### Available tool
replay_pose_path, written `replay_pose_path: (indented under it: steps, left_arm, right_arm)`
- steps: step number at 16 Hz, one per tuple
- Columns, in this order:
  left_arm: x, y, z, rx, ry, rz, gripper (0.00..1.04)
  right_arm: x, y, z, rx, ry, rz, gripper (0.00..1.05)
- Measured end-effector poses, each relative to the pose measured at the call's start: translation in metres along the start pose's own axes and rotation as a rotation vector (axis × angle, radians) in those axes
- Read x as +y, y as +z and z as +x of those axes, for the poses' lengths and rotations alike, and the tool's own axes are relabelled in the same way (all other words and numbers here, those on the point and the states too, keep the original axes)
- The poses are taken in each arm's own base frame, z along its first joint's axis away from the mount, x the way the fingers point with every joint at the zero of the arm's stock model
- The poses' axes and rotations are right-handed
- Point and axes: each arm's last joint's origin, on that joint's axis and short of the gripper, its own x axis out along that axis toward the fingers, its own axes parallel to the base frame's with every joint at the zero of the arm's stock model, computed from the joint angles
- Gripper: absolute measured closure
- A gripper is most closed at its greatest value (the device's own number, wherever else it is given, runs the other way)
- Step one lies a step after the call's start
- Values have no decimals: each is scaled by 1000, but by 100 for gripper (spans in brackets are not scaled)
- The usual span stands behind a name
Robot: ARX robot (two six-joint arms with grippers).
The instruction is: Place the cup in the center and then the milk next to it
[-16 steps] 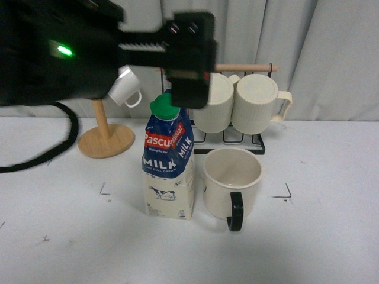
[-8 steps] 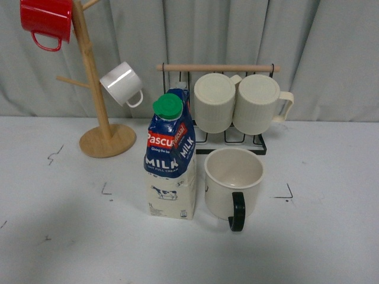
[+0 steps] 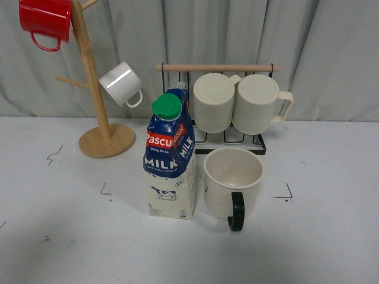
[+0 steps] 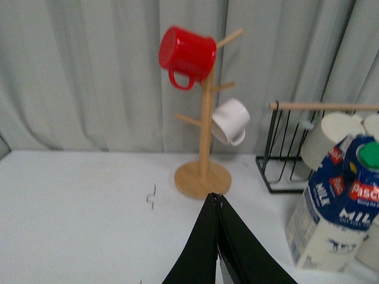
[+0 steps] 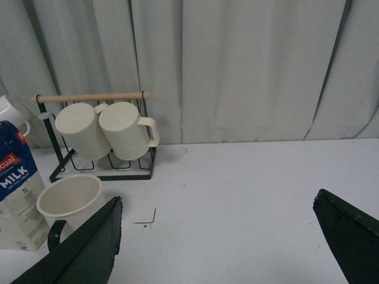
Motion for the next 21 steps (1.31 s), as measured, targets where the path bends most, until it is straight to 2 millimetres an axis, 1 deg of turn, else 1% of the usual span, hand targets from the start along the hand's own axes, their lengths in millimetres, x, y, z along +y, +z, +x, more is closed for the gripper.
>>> replay_pose_path:
  steps: [1,14,16,18,21]
  left_arm:
    - [0,-6,-2,22,0,0,103]
    - [0,-5,-19,9,0,0,103]
    - [0,-11,-25,68,-2,0,103]
    - [0,-5,-29,1,0,0,103]
    - [0,-8,-29,20,1,0,103]
  right_arm:
    - [0,0,0,0,0,0,6]
    - [0,0,0,0,0,0,6]
    - [0,0,0,0,0,0,6]
    - [0,0,0,1,0,0,6]
    - [0,0,0,2,0,0,6]
